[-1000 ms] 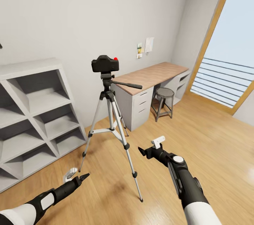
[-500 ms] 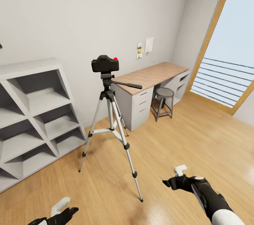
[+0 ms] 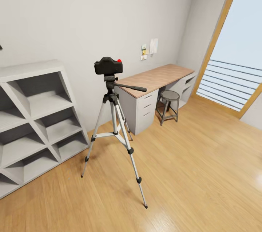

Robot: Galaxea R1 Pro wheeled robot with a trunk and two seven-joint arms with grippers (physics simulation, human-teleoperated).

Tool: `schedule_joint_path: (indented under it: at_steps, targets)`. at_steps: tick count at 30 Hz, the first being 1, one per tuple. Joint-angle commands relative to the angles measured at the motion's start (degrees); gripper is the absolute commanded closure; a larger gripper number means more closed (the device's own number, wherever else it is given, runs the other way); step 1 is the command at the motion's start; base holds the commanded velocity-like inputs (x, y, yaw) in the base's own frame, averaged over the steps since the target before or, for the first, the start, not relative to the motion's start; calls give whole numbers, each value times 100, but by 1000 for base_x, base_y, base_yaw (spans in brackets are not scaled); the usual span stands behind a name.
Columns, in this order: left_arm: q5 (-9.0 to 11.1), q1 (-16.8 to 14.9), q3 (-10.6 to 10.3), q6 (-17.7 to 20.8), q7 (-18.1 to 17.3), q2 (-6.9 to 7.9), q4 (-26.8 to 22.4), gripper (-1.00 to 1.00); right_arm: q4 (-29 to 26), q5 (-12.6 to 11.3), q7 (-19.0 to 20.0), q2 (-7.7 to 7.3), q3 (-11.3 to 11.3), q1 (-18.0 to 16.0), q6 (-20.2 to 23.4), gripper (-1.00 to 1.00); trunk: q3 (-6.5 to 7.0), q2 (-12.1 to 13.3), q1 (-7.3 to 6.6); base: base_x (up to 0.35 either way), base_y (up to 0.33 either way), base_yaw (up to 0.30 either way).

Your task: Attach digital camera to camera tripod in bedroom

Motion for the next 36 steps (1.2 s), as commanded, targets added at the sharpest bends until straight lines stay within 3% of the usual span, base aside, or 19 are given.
schedule_joint_path:
  at_steps: [1,4,9,15,20,27,36]
  targets:
    - [61,32,-43,21,77,-6,0,-100,33,35,-61,5,-60,88,-4,-100,-10,-11,3,0,0,0]
    - [51,168,-45,-28,501,-53,0,-100,100,-165,-275,32,-64,556,-298,-100,-10,-11,3,0,0,0]
    - [-63,257,-47,-158,822,-204,0,-100,139,-477,-631,75,-67,932,-732,-100,-10,-11,3,0,0,0]
    - [-416,283,-47,-357,924,-433,-3,-100,152,-591,-1105,198,-68,1038,-887,-100,-7,-11,3,0,0,-6]
    - [-618,287,-43,-489,1005,-496,-1,-100,154,-611,-1225,258,-69,1060,-920,-100,18,-11,3,0,0,-67]
    - [-719,289,-41,-507,1484,-530,0,-100,154,-617,-1283,399,-69,1166,-1065,-100,70,-11,3,0,0,-100]
    - [-737,289,-42,-318,1612,-567,-1,-100,155,-605,-1288,446,-64,1259,-1179,-100,144,-11,3,0,0,-109]
